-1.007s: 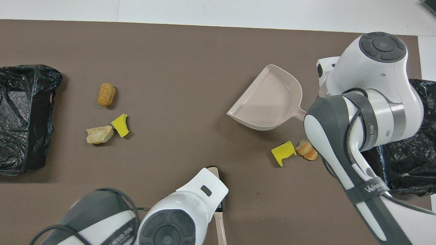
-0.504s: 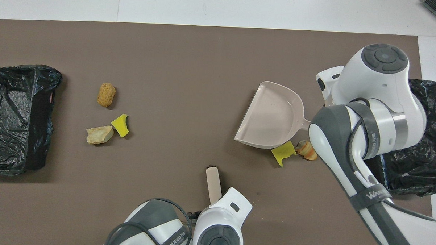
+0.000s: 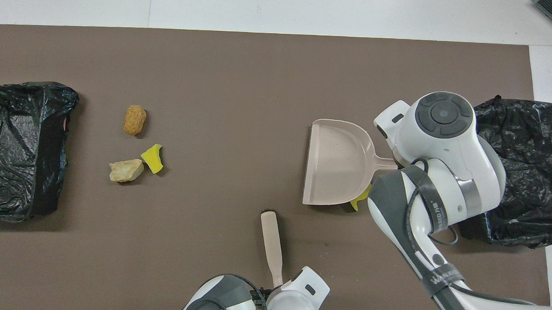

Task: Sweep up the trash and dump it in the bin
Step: 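Grasp the beige brush handle with the left gripper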

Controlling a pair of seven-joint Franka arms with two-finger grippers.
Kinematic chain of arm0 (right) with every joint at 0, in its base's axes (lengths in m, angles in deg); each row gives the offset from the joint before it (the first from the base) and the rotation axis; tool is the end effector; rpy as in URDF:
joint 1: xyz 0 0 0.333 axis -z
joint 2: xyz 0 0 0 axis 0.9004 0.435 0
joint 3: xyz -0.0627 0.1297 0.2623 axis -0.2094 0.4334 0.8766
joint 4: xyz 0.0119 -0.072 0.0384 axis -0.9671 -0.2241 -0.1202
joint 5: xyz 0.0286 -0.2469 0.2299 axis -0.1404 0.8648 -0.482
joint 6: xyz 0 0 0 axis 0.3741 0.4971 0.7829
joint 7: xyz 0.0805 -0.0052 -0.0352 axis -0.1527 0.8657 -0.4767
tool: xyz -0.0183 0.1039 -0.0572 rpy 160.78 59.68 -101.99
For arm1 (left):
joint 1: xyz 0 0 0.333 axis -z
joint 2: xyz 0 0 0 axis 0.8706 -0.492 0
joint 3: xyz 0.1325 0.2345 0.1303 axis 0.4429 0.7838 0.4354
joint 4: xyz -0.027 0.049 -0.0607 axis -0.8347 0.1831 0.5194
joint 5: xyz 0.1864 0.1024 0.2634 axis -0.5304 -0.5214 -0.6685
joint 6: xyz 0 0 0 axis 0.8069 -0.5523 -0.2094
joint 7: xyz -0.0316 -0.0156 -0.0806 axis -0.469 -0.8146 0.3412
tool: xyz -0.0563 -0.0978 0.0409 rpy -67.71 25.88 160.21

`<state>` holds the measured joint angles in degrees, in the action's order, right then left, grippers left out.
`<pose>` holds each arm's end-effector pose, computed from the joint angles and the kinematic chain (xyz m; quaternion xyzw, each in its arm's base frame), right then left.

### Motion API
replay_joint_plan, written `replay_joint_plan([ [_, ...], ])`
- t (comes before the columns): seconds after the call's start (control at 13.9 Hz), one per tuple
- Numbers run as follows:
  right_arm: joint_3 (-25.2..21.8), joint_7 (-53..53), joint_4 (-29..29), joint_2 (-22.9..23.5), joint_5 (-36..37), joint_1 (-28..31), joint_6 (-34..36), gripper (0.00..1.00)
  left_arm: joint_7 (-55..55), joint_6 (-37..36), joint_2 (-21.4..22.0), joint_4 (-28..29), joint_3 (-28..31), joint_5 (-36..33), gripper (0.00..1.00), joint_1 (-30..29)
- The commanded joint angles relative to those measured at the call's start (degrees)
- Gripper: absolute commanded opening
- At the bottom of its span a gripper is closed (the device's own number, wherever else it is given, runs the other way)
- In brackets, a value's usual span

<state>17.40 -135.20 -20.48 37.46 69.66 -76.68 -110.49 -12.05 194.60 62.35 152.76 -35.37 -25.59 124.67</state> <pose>0.5127 0.1190 0.4050 0.7450 0.6540 -0.1094 0.0724 0.2021 -0.4227 0.3379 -0.9996 0.0103 0.0243 0.0142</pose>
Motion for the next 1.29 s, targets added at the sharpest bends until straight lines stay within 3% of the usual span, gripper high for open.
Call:
replay_joint_plan([
  [0.0, 0.14, -1.49, -2.28, -2.1, 0.99, 0.51, -1.46, 0.0, 0.08, -0.97, 0.88, -0.35, 1.0, 0.54, 1.0, 0.2],
  [0.14, 0.14, -1.49, -2.28, -2.18, 0.99, 0.51, -1.46, 0.0, 0.69, -3.16, 1.4, -1.13, 1.01, 0.45, 1.0, -0.94],
  [0.22, 0.14, -1.49, -2.28, -2.1, 0.99, 0.51, -1.46, 0.0, 0.87, -3.69, 1.4, -1.23, 1.01, 0.45, 0.9, -0.94],
  [0.36, 0.14, -1.4, -2.28, -2.1, 0.99, 0.51, -1.46, 0.0, 0.87, -3.96, 1.4, -1.31, 1.01, 0.45, 0.5, -0.94],
  [0.43, 0.14, -1.4, -2.28, -2.1, 0.99, 0.6, -1.46, 0.0, 1.04, -4.05, 1.58, -1.4, 1.09, 0.45, 0.18, -1.03],
  [0.5, 0.14, -1.4, -2.28, -2.1, 0.99, 0.6, -1.46, 0.0, 1.13, -4.57, 2.01, -1.4, 1.09, 0.45, 0.0, -1.03],
  [0.86, 0.14, -1.67, -2.28, -2.1, 0.81, 0.51, -1.54, 0.0, 4.02, -7.73, 4.91, -1.93, 1.09, 0.45, 0.0, -4.36],
  [1.01, 0.23, -1.23, -2.28, -2.01, 0.2, 0.42, -2.07, 0.0, 6.48, -13.42, 6.49, -4.55, 1.27, 0.45, 0.0, -6.38],
  [1.22, 0.23, -0.53, -1.93, -0.87, 0.11, -2.99, -3.91, 0.0, 13.06, -19.94, 10.35, -6.32, 1.27, 0.45, 0.0, -15.06],
])
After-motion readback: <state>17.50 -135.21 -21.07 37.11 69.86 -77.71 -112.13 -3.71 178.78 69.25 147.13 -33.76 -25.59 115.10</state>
